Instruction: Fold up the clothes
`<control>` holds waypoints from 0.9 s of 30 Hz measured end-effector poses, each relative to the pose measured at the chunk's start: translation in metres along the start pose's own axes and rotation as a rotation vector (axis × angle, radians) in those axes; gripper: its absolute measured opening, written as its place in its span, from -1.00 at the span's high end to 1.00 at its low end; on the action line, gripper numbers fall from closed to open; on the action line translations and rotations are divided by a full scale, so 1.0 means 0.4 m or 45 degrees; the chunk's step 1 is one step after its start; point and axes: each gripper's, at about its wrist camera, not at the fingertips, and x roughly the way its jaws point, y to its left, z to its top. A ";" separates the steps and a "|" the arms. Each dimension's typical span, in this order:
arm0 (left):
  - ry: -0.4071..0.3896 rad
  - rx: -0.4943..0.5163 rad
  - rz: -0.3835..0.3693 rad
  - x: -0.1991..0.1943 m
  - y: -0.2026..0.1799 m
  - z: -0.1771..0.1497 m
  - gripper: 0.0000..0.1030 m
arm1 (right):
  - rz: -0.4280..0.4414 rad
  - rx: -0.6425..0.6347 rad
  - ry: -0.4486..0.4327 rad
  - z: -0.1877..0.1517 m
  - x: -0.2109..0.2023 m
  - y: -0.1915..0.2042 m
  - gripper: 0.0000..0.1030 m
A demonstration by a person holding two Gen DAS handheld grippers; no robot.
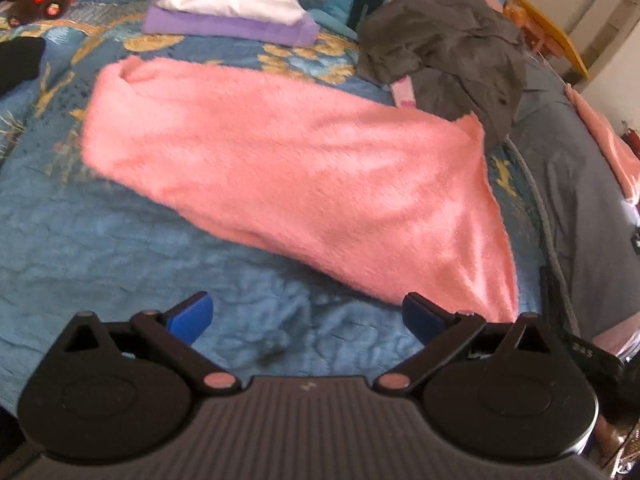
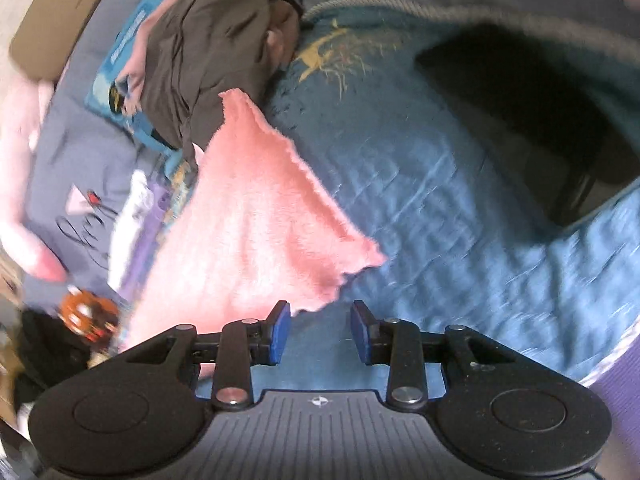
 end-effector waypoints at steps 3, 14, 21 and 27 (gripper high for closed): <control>0.039 -0.049 -0.099 0.019 -0.023 0.000 -0.99 | 0.078 0.203 -0.016 0.006 0.032 -0.015 0.32; 0.303 -0.481 -0.505 0.188 -0.117 -0.039 -0.99 | 0.230 0.283 -0.122 0.038 0.003 0.056 0.95; 0.320 -0.887 -0.735 0.264 -0.088 -0.108 -0.99 | 0.272 0.269 -0.112 0.059 -0.022 0.058 0.95; 0.266 -1.108 -0.932 0.302 -0.086 -0.103 -0.99 | 0.289 0.304 -0.077 0.052 -0.019 0.049 0.95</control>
